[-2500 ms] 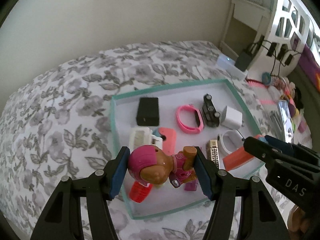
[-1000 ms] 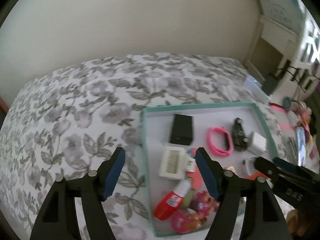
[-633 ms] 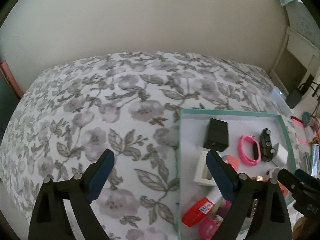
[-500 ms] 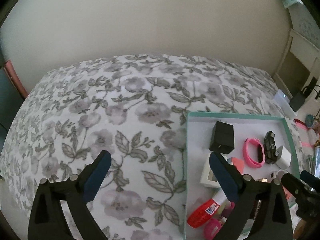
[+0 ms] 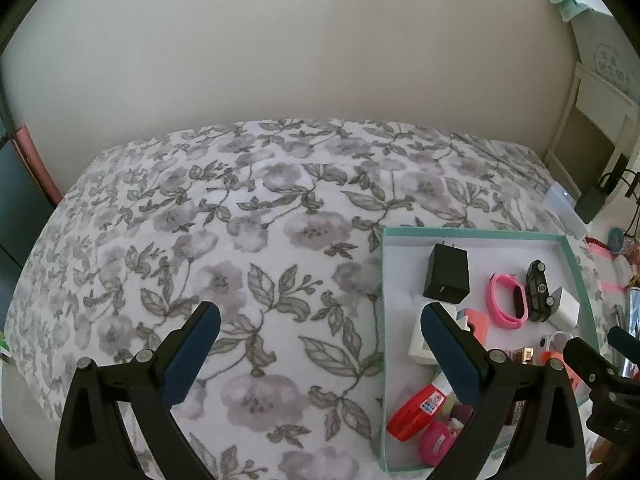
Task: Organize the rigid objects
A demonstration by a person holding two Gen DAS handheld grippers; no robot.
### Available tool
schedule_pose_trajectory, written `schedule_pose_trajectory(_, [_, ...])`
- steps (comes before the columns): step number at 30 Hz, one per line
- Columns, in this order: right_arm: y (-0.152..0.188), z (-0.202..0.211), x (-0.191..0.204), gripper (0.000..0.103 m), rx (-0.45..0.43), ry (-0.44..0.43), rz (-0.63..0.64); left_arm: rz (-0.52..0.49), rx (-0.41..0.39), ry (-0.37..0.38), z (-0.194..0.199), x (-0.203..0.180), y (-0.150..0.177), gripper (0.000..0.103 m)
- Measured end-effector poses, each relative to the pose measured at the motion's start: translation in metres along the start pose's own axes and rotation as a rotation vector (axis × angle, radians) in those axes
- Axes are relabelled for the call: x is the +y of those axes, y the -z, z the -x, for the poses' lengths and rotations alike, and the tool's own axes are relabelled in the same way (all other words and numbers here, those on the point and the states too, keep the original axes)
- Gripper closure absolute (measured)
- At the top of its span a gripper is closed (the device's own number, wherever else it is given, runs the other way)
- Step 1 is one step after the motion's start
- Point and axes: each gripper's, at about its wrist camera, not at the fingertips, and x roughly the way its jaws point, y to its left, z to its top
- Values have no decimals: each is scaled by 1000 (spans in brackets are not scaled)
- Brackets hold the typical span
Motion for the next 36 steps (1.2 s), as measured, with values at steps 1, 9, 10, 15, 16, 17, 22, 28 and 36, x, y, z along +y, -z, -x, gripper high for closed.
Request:
schedule_pose_trajectory(1, [1,1,0,0,1,-1,2,-3,2,-1,2,0,0,3])
schedule_pose_trajectory(9, [9,6,5,0,13,22,25,-18,-36,-48,21,3,5,3])
schedule_pose_trajectory(10, [10,7,5,0,13,23,29,-25,-39,-55,23,3,6,3])
schedule_pose_trajectory(15, [15,13,10,0,10,25,37,-37,-11,-81,27,4,12,3])
schedule_pose_trajectory(16, [15,15,10,0,9,24,37,-38,-5,-85,27,5,15,3])
schedule_pose_trajectory(17, [16,16,11,0,8,24,37,-36,0,-83,28,6,16,3])
schedule_pose_trajectory(22, [22,22,16,0,7,26,30,-3,35,-59,31,14,25,3])
schedule_pose_trajectory(28, [29,24,22,0,24,11,24,12,76,-43,32,18,35,3])
schedule_pose_trajectory(36, [42,23,32,0,51,35,61,-1,143,-81,26,26,44,3])
